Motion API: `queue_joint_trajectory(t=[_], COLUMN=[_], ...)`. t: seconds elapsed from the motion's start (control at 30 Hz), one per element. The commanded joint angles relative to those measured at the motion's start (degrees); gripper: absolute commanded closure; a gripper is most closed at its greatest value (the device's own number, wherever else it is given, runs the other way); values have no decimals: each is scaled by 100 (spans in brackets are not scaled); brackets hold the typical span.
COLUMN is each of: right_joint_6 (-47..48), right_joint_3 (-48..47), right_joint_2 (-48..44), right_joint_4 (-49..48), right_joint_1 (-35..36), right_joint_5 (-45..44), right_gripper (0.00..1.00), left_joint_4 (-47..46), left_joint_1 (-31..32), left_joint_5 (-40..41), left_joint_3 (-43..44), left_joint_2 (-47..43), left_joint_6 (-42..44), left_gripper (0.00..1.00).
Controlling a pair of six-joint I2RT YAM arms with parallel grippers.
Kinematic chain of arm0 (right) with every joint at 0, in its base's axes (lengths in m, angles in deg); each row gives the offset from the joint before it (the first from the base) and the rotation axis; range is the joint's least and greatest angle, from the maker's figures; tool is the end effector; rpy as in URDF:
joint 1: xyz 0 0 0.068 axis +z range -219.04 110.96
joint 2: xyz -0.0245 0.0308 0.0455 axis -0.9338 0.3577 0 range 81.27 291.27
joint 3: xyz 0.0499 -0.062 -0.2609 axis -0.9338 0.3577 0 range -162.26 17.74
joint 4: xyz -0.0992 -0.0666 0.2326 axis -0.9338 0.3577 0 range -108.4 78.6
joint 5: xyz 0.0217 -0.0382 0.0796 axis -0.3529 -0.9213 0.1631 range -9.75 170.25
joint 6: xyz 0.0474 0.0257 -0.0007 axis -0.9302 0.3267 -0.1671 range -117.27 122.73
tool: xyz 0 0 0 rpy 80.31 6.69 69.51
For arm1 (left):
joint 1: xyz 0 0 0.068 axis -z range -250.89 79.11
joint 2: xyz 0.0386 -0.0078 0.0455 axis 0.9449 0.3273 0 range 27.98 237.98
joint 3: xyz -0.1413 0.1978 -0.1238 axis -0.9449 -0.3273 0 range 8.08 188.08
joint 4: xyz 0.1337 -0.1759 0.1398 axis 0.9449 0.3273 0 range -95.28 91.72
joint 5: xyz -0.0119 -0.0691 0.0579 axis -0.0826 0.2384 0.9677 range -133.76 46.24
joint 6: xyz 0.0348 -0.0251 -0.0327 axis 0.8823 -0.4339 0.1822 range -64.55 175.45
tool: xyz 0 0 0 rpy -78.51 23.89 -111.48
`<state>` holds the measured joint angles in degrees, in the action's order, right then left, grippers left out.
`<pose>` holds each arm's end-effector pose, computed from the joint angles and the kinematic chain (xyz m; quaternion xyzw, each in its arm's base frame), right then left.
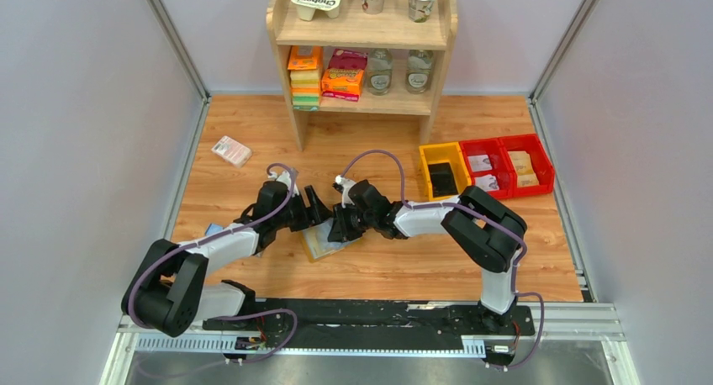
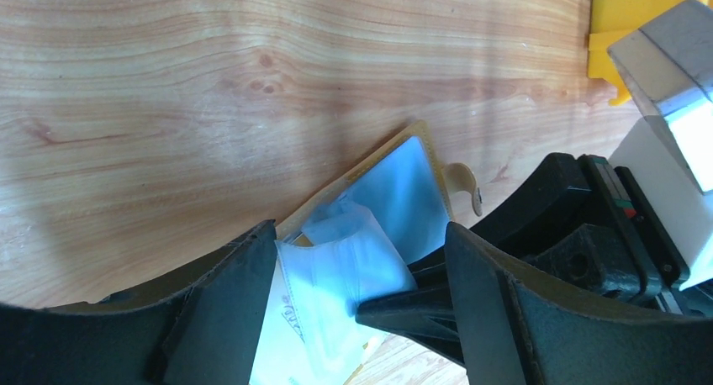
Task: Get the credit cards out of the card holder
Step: Remove the credit card from the card holder.
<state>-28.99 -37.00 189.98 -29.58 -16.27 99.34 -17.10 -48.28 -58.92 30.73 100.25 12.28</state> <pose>0.2184 0.3067 0.1276 -0.2303 0.8763 0.3780 0.1901 0.2086 -0.0969 0.1507 -0.1018 0.8863 -0.3362 0.3018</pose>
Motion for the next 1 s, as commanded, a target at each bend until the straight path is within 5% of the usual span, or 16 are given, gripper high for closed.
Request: queue_joint_trajectory(t=[0.0, 0.2, 0.3, 0.43, 0.77, 0.97], right_joint_6=[8, -9, 8, -9, 140, 219], right_joint_3=[165, 139, 174, 279, 780, 1017], right_joint_2=[195, 81, -51, -288, -1272, -1782], right_joint_4=[301, 274, 195, 37, -218, 45], right_joint_1=[22, 31, 23, 22, 31, 40], right_joint_5=[-55, -90, -125, -265, -1161, -2101], right_gripper=[81, 71, 64, 45, 0, 0], left_joint_4=[-444, -445, -418, -471, -717, -927], left_joint_1=[-20, -20, -29, -20, -20, 24], left_joint_5=[-416, -786, -918, -1155, -1446, -1595], left_joint_3=[-16, 28, 46, 72, 186, 397], left_joint_2=[-2, -309, -345, -205, 156, 612], left_joint_6=[21, -199, -244, -349, -639, -753], left_gripper=[20, 28, 40, 51, 51, 50])
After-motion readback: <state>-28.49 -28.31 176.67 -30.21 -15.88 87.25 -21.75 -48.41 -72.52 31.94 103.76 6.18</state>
